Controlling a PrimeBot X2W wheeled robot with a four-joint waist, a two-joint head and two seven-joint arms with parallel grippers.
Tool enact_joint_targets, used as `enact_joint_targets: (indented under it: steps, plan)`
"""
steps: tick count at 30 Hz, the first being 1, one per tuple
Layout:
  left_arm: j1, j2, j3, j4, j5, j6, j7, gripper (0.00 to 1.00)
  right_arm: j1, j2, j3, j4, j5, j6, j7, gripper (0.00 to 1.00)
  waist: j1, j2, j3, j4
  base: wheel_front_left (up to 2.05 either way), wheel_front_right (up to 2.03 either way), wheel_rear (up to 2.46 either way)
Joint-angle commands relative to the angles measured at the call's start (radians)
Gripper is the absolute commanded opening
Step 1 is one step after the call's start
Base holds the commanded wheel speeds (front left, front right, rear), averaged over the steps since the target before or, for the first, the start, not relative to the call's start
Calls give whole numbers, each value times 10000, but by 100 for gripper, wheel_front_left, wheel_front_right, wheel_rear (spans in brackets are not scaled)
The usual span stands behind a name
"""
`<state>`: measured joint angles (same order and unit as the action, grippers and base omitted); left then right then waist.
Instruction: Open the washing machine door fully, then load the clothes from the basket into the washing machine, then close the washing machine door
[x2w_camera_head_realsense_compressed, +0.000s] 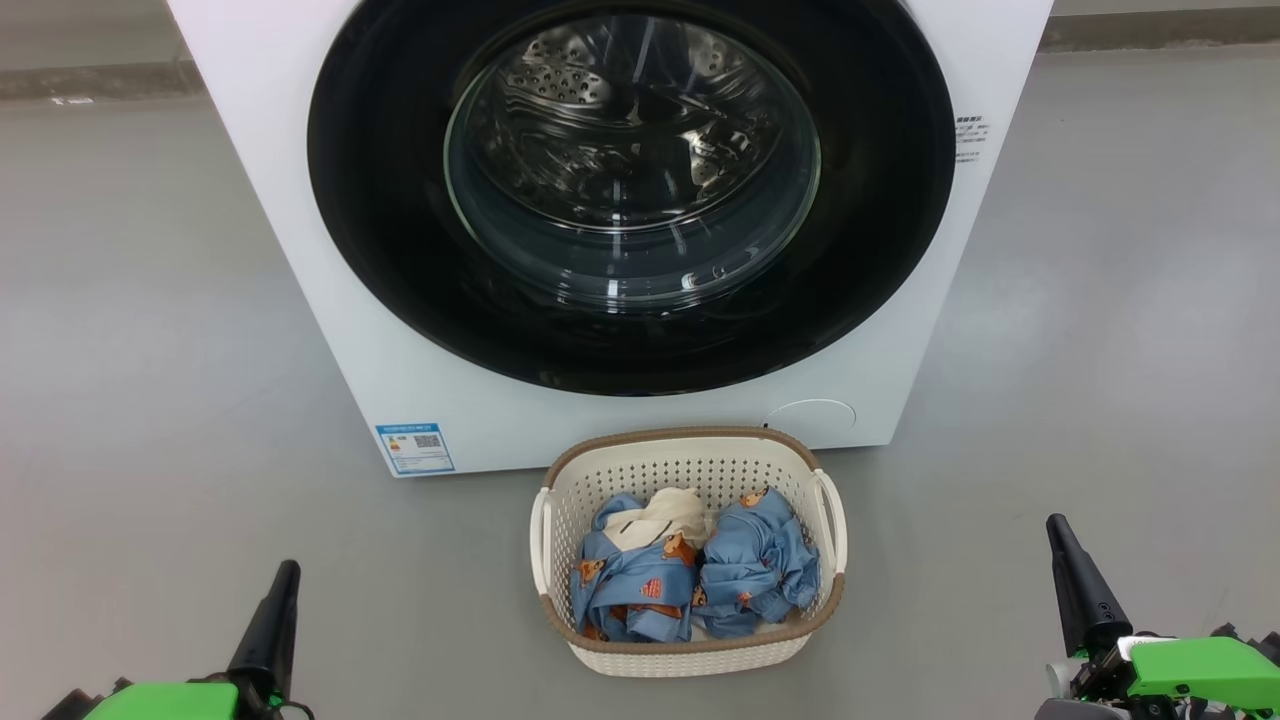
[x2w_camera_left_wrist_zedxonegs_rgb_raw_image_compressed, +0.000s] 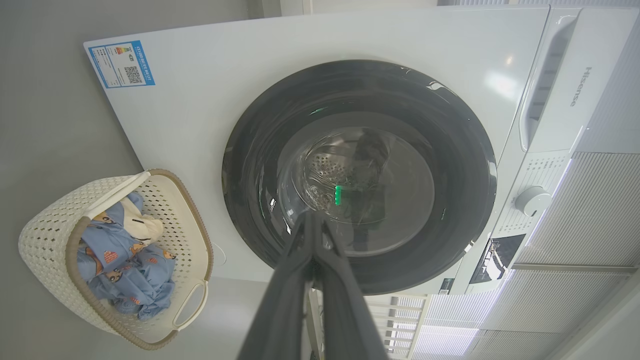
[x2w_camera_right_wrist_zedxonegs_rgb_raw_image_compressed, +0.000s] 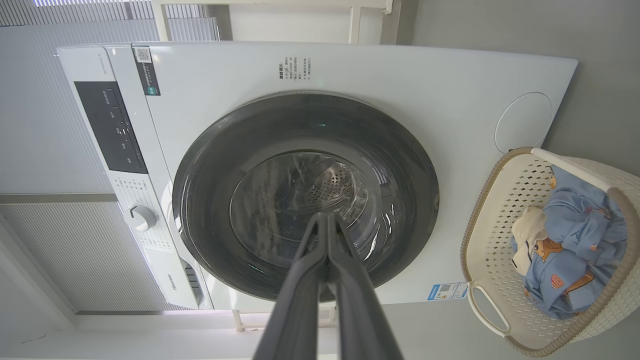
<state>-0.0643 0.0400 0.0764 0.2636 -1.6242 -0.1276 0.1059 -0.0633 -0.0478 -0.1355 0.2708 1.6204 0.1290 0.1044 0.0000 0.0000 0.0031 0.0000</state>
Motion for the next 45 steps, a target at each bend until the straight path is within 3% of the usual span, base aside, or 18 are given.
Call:
enact_joint_targets:
  steps: [1, 45]
  plan:
    - [-435, 123, 355, -189, 141, -31, 58, 0, -444, -41, 231, -262, -107, 17, 77, 0, 0, 0, 0, 0, 0, 0, 0]
    - [-436, 112, 371, -188, 154, -31, 70, 0, -446, -32, 217, -261, -118, 17, 87, 0, 0, 0, 0, 0, 0, 0, 0]
